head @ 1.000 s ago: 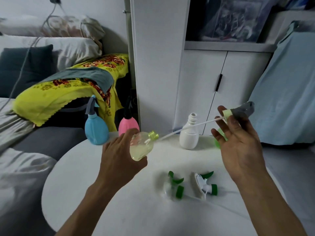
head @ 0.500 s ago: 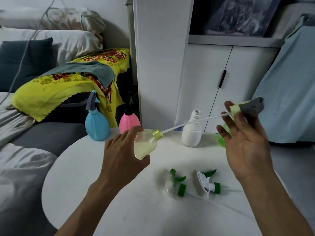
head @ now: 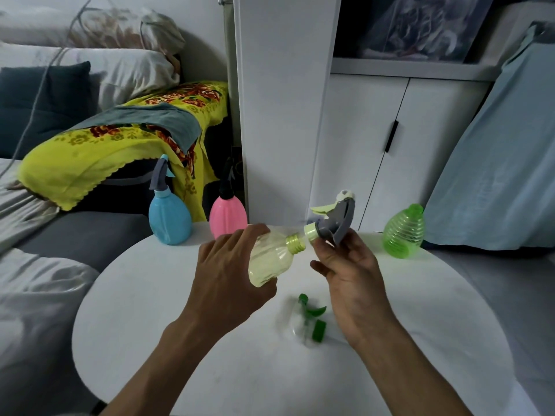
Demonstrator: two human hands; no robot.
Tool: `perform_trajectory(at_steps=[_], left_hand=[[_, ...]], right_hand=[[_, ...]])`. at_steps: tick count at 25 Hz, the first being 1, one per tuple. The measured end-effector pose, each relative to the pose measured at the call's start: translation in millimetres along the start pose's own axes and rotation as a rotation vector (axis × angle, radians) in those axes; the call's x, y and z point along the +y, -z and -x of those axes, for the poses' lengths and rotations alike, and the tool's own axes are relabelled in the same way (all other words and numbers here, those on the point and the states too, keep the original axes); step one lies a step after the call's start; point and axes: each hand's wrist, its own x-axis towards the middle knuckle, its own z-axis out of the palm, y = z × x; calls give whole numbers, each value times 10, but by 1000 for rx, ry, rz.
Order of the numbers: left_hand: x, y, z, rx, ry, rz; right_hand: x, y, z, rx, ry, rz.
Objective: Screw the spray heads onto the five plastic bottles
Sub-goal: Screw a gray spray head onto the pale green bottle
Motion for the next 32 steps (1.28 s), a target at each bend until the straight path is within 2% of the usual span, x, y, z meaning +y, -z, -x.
perform_trajectory(at_steps=[8, 13, 16, 18, 19, 20, 22, 23, 24, 27, 32], left_hand=[[-35, 23, 19, -2, -20, -53], [-43, 59, 19, 11, -37, -91], [-34, 62, 22, 17, -66, -100], [-44, 65, 21, 4, -85, -117], [-60, 69, 16, -7, -93, -131], [-79, 78, 14, -19, -98, -145], [-105, 95, 13, -43, -112, -179], [-111, 102, 17, -56, -124, -200], [-116, 107, 20, -68, -137, -219], [-141, 161, 30, -95, -180, -238], [-151, 236, 74, -128, -234, -212]], right_hand=[[65, -93, 76, -5, -13, 0], [40, -53, 39, 67, -39, 5], [-9, 7, -13, 53, -41, 69], [-82, 59, -26, -18, -37, 206], [-129, 87, -26, -57, -27, 359], [-165, 128, -29, -70, 6, 605], [-192, 227, -34, 8, 168, 1306], [-201, 246, -20, 67, 274, 1580], [-214, 248, -9, 91, 365, 1726], [-288, 276, -15, 35, 517, 1768], [-253, 377, 19, -169, 605, 1640]])
